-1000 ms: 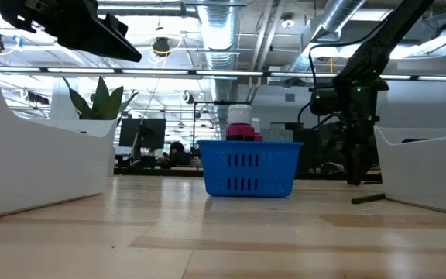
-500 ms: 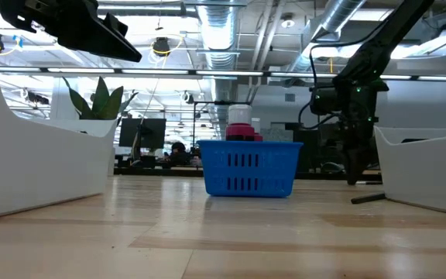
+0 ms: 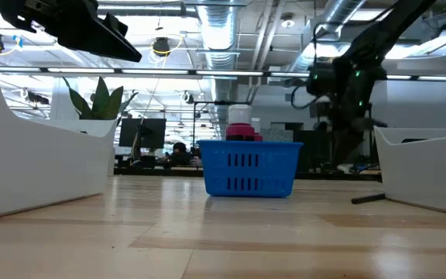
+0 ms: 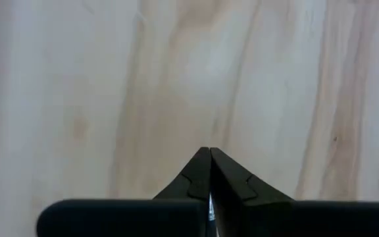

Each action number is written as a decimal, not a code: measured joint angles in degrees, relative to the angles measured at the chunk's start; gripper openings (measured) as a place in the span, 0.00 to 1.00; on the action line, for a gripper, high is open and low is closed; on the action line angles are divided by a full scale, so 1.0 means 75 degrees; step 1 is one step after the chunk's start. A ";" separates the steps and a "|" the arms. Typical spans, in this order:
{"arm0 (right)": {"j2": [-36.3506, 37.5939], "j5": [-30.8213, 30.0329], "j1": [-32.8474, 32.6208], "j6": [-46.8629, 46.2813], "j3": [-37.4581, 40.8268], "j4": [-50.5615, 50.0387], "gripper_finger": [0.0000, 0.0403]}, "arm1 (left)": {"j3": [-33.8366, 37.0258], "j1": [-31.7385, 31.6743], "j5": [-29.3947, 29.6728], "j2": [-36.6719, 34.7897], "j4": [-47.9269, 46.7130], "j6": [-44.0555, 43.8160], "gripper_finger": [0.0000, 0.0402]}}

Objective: Pick & Place Paint Supplies
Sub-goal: Put the liner brush into the gray bin

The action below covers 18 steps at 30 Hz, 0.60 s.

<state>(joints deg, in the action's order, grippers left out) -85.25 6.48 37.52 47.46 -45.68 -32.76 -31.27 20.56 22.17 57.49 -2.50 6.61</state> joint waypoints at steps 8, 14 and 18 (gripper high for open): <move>0.1809 0.0747 -0.0802 -0.1776 0.0001 -0.0672 0.00 | 0.0000 0.0000 0.0001 0.0000 0.0000 0.0041 0.19; 0.3203 0.0749 -0.1980 -0.3369 0.0001 -0.0681 0.00 | 0.0000 0.0000 0.0001 0.0000 0.0000 0.0050 0.19; 0.4004 0.0083 -0.2930 -0.4298 0.0001 -0.0687 0.00 | 0.0000 0.0000 0.0001 0.0000 0.0000 0.0052 0.19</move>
<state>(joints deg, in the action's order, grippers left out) -55.22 7.10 15.55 15.23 -45.67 -37.91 -31.27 20.56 22.17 57.49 -2.50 7.01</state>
